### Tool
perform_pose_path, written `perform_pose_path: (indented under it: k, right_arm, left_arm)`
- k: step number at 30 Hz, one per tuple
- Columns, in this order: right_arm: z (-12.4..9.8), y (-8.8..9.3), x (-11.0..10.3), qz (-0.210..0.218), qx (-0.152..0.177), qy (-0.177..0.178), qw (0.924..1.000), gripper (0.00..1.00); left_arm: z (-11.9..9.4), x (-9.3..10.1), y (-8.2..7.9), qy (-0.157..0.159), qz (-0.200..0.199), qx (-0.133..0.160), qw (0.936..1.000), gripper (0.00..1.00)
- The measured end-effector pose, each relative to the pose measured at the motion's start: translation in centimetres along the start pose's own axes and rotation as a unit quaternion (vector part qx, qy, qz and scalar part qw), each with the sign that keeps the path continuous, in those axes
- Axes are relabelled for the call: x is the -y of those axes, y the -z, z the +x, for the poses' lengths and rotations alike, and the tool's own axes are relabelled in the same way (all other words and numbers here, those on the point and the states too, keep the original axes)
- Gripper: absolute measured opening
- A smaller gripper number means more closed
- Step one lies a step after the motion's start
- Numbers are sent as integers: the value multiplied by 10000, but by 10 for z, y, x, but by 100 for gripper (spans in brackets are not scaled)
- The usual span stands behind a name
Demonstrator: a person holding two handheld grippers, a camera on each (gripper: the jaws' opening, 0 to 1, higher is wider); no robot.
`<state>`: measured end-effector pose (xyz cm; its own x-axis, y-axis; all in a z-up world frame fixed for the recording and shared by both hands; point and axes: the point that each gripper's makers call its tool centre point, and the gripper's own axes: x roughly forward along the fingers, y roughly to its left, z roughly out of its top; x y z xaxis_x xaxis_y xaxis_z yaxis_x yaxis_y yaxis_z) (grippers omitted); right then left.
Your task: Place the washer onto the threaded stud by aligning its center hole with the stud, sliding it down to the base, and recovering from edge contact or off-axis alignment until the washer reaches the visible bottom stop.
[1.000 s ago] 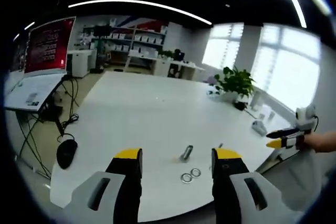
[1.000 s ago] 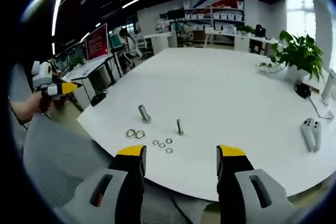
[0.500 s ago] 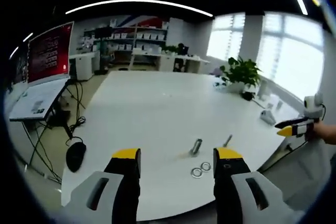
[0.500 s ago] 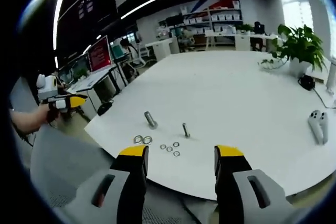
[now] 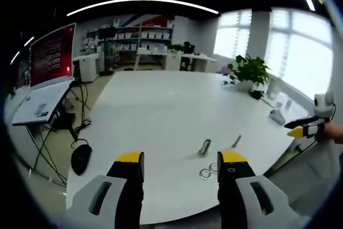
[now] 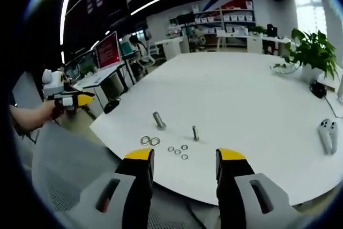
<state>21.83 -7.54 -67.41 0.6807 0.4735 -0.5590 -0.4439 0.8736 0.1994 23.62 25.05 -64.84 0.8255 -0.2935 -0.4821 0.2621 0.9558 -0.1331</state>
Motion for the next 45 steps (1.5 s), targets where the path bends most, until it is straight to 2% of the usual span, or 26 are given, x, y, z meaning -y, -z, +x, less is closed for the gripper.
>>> perform_pose_path:
  k: [6,10,14,17,21,34,37,43,45]
  right_arm:
    - [0,2,-2,-121,-57,-25,9999,52]
    - [-1,-1,-2,-43,41,-59,10000,52]
    - [0,0,-4,-43,24,-109,9999,52]
    - [-1,0,-1,-12,47,-100,9999,51]
    - [-1,3,-3,37,-20,-135,9999,51]
    - [0,6,0,6,-114,-59,9999,51]
    - [0,6,0,21,-116,-79,9999,51]
    - [-1,6,2,39,-112,-33,9999,51]
    - [-1,7,2,49,-125,-27,9999,51]
  left_arm:
    - [2,-1,4,-40,70,-127,9999,53]
    - [5,2,9,32,88,-267,9996,53]
    - [4,1,10,-39,132,-285,9995,53]
    - [3,1,13,-78,24,-341,9994,53]
    - [2,0,11,-115,53,-289,9995,52]
    - [5,12,11,194,-8,-337,9992,50]
    - [7,8,13,141,8,-397,9991,55]
    - [14,10,11,301,-272,-607,9973,52]
    - [21,14,10,383,-270,-762,9960,52]
